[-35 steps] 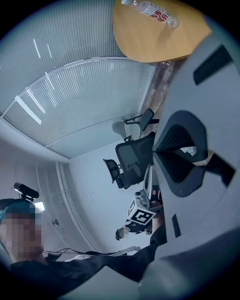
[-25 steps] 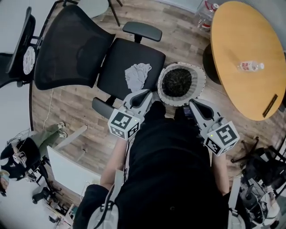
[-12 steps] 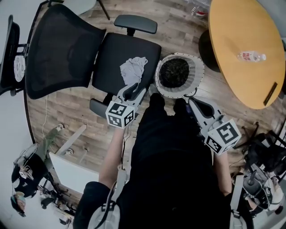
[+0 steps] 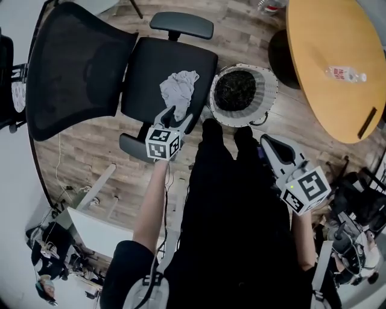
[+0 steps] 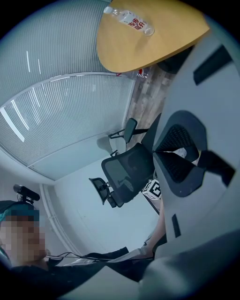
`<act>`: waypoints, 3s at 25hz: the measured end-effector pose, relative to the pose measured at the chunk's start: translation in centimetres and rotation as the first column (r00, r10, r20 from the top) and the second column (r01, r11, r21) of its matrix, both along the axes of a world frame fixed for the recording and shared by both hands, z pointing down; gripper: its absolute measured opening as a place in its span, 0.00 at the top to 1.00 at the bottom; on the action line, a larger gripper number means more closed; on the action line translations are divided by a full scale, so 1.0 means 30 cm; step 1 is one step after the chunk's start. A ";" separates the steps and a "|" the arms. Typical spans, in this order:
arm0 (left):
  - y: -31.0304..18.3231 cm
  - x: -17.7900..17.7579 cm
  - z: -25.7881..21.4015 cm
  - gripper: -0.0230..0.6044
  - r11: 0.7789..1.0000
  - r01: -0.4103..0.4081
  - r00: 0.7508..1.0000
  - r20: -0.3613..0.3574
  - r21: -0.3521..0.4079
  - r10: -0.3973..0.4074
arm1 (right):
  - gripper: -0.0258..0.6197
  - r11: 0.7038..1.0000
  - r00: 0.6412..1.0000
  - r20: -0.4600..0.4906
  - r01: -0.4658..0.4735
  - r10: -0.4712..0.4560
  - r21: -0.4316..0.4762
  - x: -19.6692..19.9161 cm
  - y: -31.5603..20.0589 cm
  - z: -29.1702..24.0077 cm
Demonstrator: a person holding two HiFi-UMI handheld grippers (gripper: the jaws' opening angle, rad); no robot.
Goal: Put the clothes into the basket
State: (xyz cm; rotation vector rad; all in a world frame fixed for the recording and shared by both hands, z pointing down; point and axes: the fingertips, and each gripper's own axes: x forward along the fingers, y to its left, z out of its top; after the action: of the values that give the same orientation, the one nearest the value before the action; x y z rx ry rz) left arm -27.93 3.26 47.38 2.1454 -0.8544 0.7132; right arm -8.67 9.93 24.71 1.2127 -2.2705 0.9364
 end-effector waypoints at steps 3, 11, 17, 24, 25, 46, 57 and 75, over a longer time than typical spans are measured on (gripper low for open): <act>0.005 -0.018 0.114 0.47 0.999 -0.020 0.999 0.049 -0.048 0.022 | 0.93 1.000 1.000 -0.023 -0.007 0.006 -0.022 0.007 -0.002 0.023; -0.014 -0.068 0.349 0.39 0.993 0.009 0.992 0.123 -0.122 0.006 | 0.93 0.996 0.999 -0.052 0.000 -0.005 -0.092 -0.003 -0.008 0.090; -0.038 -0.093 0.502 0.33 0.988 0.046 0.985 0.170 -0.149 -0.021 | 0.93 0.989 0.996 -0.079 0.019 -0.031 -0.147 -0.021 -0.010 0.154; -0.084 -0.129 0.651 0.24 0.970 0.151 0.967 0.232 -0.190 -0.105 | 0.93 0.977 0.996 -0.078 0.020 -0.037 -0.211 -0.021 0.031 0.204; -0.089 -0.127 0.673 0.24 0.965 0.167 0.965 0.235 -0.202 -0.118 | 0.93 0.975 0.996 -0.082 0.021 -0.040 -0.221 -0.017 0.035 0.213; -0.152 -0.122 0.997 0.19 0.931 0.227 0.934 0.333 -0.286 -0.126 | 0.93 0.940 0.998 -0.055 0.007 -0.028 -0.342 -0.027 0.050 0.393; -0.153 -0.144 1.080 0.20 0.941 0.205 0.913 0.399 -0.270 -0.085 | 0.93 0.944 0.998 -0.038 0.030 -0.045 -0.329 -0.068 0.044 0.419; -0.152 -0.158 1.055 0.74 0.952 0.180 0.890 0.453 -0.246 -0.052 | 0.93 0.944 0.997 -0.039 0.058 -0.074 -0.326 -0.100 0.075 0.430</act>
State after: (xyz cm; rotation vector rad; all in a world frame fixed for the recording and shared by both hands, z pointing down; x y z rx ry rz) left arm -32.68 -1.28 79.03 1.6830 -1.0347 1.2111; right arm -11.66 12.19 37.60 0.9978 -2.0035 1.1844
